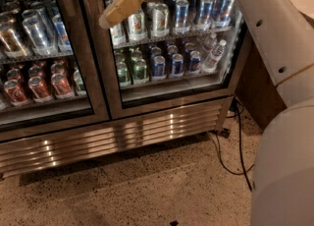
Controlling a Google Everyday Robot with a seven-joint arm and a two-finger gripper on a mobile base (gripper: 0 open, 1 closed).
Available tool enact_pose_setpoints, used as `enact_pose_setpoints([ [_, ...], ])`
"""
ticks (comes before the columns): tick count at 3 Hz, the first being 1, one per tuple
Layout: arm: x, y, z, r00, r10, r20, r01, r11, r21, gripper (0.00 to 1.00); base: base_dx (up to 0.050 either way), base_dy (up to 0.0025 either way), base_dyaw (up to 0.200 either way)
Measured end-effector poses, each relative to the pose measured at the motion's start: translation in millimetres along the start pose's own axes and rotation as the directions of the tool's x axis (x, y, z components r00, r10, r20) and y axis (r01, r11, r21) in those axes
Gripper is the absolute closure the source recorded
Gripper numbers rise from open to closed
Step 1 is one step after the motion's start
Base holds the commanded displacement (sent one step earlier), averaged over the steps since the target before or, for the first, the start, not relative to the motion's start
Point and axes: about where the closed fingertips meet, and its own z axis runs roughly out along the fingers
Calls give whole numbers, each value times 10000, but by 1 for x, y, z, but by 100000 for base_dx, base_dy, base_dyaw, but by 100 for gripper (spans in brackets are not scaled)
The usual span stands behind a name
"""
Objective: Open right fridge door
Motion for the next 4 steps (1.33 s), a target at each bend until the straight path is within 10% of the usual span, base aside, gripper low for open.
enact_pose_setpoints([
  [2,-1,0,0,10000,-5,11,5,10000,-9,0,2272,94,4192],
  [4,-10,30,-47,9998,-89,-204,127,9807,1952,0,0,0,0],
])
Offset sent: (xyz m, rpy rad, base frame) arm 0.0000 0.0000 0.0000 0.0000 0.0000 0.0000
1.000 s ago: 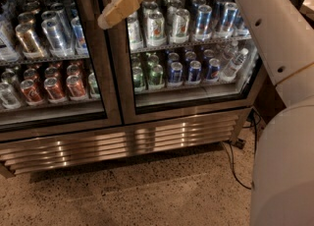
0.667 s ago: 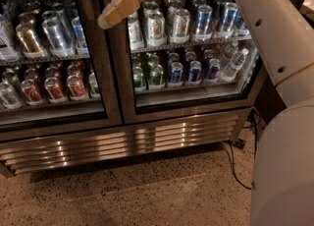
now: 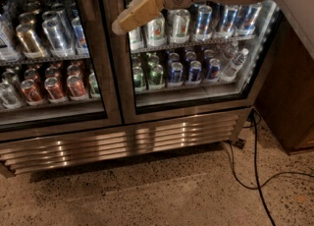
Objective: Open right fridge door
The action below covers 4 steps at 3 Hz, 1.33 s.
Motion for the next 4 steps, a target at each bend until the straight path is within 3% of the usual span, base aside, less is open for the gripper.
enact_pose_setpoints([
  [1,15,12,-9,9999,29,-169,-20,9986,526,0,0,0,0],
  [2,40,1,1,9996,244,-150,-241,9994,232,0,0,0,0],
  [4,48,-7,5,9993,363,80,-366,9988,317,0,0,0,0],
])
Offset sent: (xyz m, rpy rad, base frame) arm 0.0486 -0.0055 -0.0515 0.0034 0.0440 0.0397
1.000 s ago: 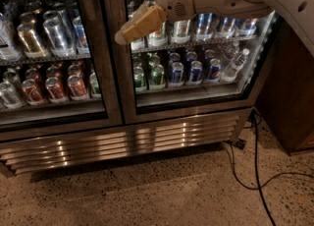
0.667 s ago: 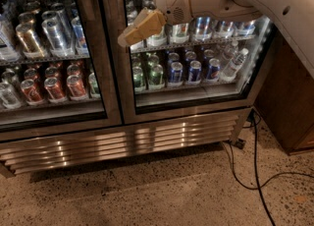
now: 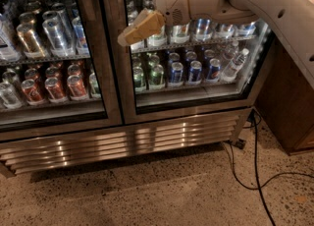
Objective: Open right fridge door
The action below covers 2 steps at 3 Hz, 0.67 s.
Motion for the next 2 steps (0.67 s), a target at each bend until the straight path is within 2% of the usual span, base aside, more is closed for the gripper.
enact_pose_setpoints([
  [1,10,-7,2,9982,425,430,-429,9990,89,0,0,0,0],
  [2,14,-13,7,9940,737,809,-734,9973,-75,0,0,0,0],
])
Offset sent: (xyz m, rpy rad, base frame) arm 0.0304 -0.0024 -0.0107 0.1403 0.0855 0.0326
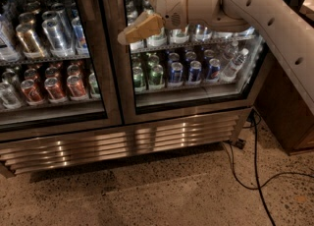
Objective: Open right fridge door
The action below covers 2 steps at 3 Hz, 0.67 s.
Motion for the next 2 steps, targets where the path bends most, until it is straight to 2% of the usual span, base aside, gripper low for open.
enact_pose_setpoints([
  [2,3,-18,29,9994,259,236,-238,9958,-883,0,0,0,0],
])
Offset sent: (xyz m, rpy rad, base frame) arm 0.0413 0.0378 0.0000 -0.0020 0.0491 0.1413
